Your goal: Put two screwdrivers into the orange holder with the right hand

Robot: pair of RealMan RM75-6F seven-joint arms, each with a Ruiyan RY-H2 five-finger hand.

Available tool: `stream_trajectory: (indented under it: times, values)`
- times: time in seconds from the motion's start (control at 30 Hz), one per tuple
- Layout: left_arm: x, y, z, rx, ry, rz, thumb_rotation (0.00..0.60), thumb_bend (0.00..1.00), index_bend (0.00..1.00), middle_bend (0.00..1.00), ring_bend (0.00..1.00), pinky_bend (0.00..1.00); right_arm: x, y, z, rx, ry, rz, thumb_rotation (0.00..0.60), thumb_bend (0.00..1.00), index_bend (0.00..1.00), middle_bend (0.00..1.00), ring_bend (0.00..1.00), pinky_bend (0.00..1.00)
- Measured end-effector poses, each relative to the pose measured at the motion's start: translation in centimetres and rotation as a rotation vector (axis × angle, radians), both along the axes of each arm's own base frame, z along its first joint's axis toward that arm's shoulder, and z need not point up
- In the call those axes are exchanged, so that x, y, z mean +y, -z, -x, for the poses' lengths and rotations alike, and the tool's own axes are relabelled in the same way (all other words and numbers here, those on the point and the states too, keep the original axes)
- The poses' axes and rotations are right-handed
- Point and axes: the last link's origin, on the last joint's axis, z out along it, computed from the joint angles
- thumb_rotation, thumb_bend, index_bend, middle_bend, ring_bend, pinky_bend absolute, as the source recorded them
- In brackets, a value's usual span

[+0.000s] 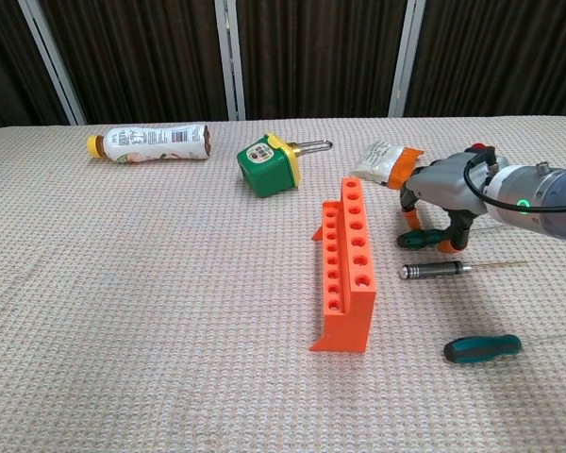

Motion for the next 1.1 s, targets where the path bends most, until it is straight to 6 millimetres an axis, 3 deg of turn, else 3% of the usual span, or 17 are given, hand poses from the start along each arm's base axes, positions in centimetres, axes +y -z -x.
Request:
stream_trajectory:
  times: [0.27, 0.67, 0.87, 1.1]
  values:
    - [0.0, 0.1, 0.1, 0.0, -0.005, 0.004, 0.6, 0.14, 0.15, 0.0, 0.0, 0.0, 0.1, 0.5, -0.1, -0.007, 0.002, -0.012, 0.6, 0.29, 0.46, 0.15, 0.0, 0.07]
    - [-0.1, -0.1, 0.3, -0.001, -0.01, 0.001, 0.6, 0.14, 0.15, 0.0, 0.0, 0.0, -0.2, 0.5, 0.1, -0.064, 0.015, -0.005, 0.6, 0.41, 0.55, 0.21, 0.0, 0.07]
    - [-0.1, -0.1, 0.3, -0.004, -0.009, 0.005, 0.6, 0.14, 0.15, 0.0, 0.0, 0.0, -0.4, -0.7, 0.0, -0.2, 0.076, 0.006, 0.6, 0.43, 0.56, 0.23, 0.0, 0.07]
    - [-0.1, 0.1, -0.1, -0.007, 0.001, 0.016, 0.6, 0.14, 0.15, 0.0, 0.0, 0.0, -1.1, -4.4, 0.0, -0.491, 0.23, 0.016, 0.6, 0.46, 0.57, 0.23, 0.0, 0.07]
